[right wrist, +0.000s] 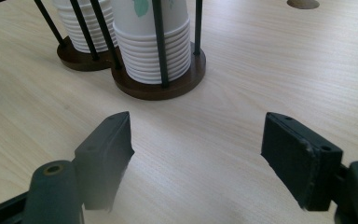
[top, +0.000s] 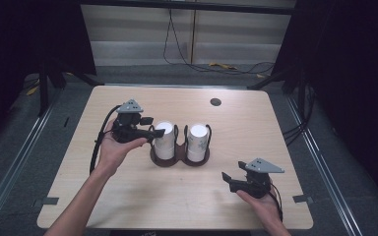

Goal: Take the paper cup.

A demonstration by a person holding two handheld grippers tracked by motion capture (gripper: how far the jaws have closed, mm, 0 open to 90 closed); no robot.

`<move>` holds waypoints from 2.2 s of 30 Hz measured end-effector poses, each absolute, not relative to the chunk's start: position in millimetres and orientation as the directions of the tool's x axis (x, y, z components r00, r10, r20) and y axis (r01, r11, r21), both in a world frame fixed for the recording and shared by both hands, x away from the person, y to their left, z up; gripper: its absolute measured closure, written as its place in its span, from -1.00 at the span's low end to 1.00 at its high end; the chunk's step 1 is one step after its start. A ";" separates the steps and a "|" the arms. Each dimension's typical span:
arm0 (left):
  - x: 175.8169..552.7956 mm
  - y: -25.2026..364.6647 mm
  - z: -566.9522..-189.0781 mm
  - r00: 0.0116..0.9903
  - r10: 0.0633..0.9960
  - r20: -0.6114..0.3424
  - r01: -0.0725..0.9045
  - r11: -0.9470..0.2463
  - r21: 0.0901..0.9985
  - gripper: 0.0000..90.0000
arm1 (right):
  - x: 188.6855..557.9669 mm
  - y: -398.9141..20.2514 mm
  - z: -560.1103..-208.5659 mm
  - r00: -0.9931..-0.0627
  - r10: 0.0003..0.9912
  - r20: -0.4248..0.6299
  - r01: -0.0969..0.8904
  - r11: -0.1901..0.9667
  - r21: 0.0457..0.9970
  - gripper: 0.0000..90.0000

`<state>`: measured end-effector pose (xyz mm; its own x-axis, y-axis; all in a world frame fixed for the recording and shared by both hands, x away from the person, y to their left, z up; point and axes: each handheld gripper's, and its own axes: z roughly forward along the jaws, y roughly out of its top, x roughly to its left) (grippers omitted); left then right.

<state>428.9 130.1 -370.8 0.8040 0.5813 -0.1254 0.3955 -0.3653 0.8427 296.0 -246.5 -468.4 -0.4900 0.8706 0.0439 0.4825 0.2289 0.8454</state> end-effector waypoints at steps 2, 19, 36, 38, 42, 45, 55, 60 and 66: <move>431.5 128.1 -369.9 0.805 0.579 -0.130 0.402 -0.372 0.837 -0.25 | 296.2 -246.5 -468.5 -0.489 0.871 0.043 0.485 0.230 0.844 -0.46; 449.8 116.0 -370.4 0.826 0.554 -0.107 0.443 -0.520 0.730 -0.39 | 296.9 -245.6 -469.6 -0.496 0.867 0.051 0.496 0.235 0.836 -0.46; 467.2 94.3 -373.8 0.856 0.507 -0.104 0.460 -0.654 0.600 -0.26 | 297.2 -244.9 -470.2 -0.514 0.856 0.059 0.500 0.243 0.831 -0.46; 467.3 92.4 -374.6 0.856 0.507 -0.097 0.463 -0.671 0.580 -0.27 | 297.0 -244.8 -470.3 -0.519 0.853 0.054 0.496 0.249 0.832 -0.46; 470.9 89.1 -375.7 0.853 0.512 -0.105 0.476 -0.679 0.559 -0.28 | 297.5 -243.5 -471.1 -0.520 0.852 0.058 0.502 0.251 0.828 -0.46; 473.4 85.1 -376.6 0.850 0.515 -0.109 0.484 -0.685 0.544 -0.30 | 297.6 -243.4 -471.4 -0.523 0.850 0.059 0.504 0.253 0.826 -0.46; 476.5 78.1 -378.4 0.849 0.520 -0.095 0.492 -0.711 0.502 -0.31 | 297.5 -243.4 -471.9 -0.526 0.848 0.065 0.510 0.254 0.822 -0.46; 477.1 76.8 -379.2 0.847 0.523 -0.098 0.498 -0.714 0.492 -0.32 | 297.6 -243.0 -472.1 -0.525 0.848 0.067 0.515 0.254 0.819 -0.46; 475.3 70.7 -380.4 0.839 0.540 -0.075 0.506 -0.720 0.475 -0.32 | 298.3 -243.5 -472.7 -0.526 0.848 0.070 0.518 0.254 0.817 -0.46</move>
